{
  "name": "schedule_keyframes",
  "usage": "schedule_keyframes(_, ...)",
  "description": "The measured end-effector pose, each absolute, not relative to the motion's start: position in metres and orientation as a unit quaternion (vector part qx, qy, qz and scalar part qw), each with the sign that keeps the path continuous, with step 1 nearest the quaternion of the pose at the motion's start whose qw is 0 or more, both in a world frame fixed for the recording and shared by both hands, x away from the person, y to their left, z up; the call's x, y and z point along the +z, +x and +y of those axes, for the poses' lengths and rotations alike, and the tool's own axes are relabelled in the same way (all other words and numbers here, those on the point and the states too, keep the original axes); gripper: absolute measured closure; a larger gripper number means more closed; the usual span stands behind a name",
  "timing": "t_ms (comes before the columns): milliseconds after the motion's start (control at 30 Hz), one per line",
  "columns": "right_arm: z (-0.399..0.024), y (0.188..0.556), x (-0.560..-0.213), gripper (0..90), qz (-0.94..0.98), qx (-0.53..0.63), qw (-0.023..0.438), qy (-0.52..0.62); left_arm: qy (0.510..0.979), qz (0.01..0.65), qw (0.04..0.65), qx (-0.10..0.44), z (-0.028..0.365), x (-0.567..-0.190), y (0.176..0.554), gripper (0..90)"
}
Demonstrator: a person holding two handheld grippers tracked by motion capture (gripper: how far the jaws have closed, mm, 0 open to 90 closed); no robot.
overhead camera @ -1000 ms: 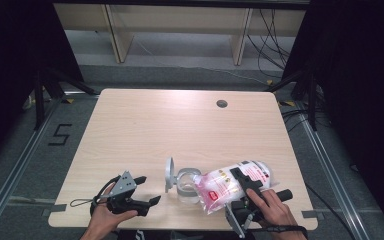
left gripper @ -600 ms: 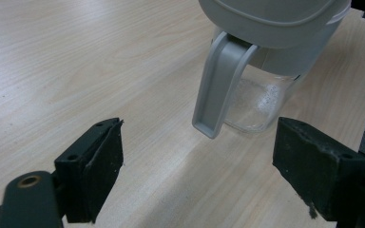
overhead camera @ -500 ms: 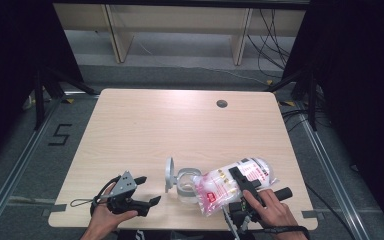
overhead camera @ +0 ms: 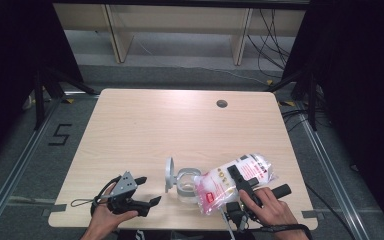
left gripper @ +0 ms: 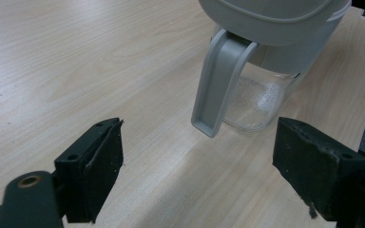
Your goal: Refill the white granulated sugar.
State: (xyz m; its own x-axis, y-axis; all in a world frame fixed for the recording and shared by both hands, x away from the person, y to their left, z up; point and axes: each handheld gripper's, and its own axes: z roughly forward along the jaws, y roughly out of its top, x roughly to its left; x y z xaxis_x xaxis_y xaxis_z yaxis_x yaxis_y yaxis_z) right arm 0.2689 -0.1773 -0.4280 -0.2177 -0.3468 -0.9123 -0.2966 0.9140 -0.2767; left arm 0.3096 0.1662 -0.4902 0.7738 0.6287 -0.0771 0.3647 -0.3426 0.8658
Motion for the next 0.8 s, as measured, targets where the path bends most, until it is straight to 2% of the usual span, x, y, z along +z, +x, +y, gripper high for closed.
schedule_keyframes(800, -0.1790, 0.2668, -0.4262, 52.6, 0.768, -0.037, 0.602, -0.216, 0.802, 0.319, 0.487, 0.130, 0.1646, -0.4910, 0.3083, 16.8)
